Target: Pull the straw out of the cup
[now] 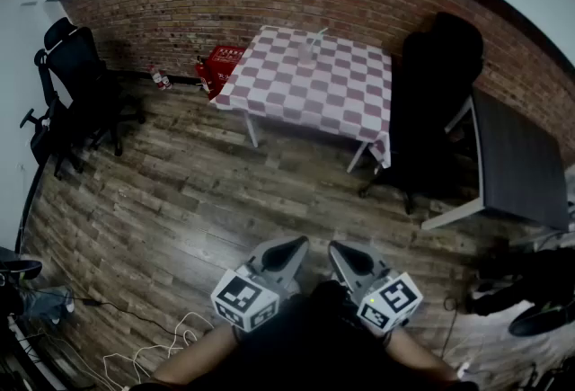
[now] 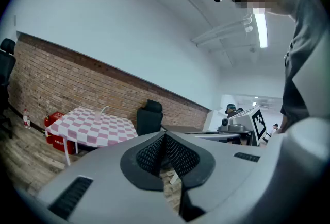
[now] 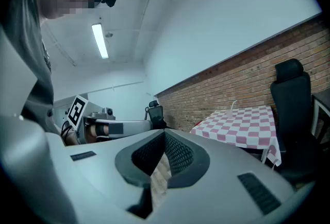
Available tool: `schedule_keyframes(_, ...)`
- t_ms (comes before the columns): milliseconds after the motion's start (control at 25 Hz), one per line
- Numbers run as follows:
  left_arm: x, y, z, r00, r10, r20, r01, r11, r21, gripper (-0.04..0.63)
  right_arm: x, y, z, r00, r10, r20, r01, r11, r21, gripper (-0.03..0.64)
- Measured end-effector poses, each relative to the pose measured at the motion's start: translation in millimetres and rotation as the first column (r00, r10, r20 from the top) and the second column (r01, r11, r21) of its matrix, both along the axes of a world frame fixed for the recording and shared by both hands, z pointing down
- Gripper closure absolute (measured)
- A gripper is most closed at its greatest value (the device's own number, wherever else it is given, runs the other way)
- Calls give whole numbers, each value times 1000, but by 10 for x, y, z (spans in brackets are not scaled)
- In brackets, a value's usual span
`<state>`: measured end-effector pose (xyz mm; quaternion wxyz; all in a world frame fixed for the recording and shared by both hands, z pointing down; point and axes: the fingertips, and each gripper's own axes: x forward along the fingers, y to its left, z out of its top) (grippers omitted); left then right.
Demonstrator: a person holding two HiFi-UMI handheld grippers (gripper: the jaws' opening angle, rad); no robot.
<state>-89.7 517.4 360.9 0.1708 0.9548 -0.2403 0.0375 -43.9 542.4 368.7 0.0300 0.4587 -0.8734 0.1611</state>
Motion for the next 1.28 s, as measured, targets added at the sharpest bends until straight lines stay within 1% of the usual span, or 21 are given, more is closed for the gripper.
schedule_keyframes(240,-42,-16,-2,1000,4,-10,-4,1000,9,588,-64,-37,-17,1000,-5,-3,5,1000,0,607)
schedule_keyframes(400,-72,-57,-5,1000,-9,-12,9,1000,0,588,-71,-69,-21,1000,-11,-10,12,1000,7,607)
schedule_keyframes(560,-52,-93,11,1000,-15,-12,15,1000,-5,588,-6,-133,-26,1000,6,18,-6,1000,4,606)
schedule_keyframes(640,-56,-128,23,1000,-24,-9,24,1000,-14,588,19,-177,-34,999,10,34,-10,1000,1,606)
schedule_keyframes(720,-62,-176,44,999,-36,-5,36,999,-23,588,30,-227,-30,1000,5,30,-5,1000,4,606)
schedule_keyframes(920,-66,-307,107,998,-67,13,68,997,-21,588,49,-384,13,999,-16,33,16,1000,0,606)
schedule_keyframes(1080,18,-458,137,996,-85,18,85,996,-25,588,173,-536,74,999,-18,34,19,1000,-8,606)
schedule_keyframes(1280,224,-654,198,994,-97,39,100,993,-62,588,429,-786,145,999,-9,48,11,999,-34,606)
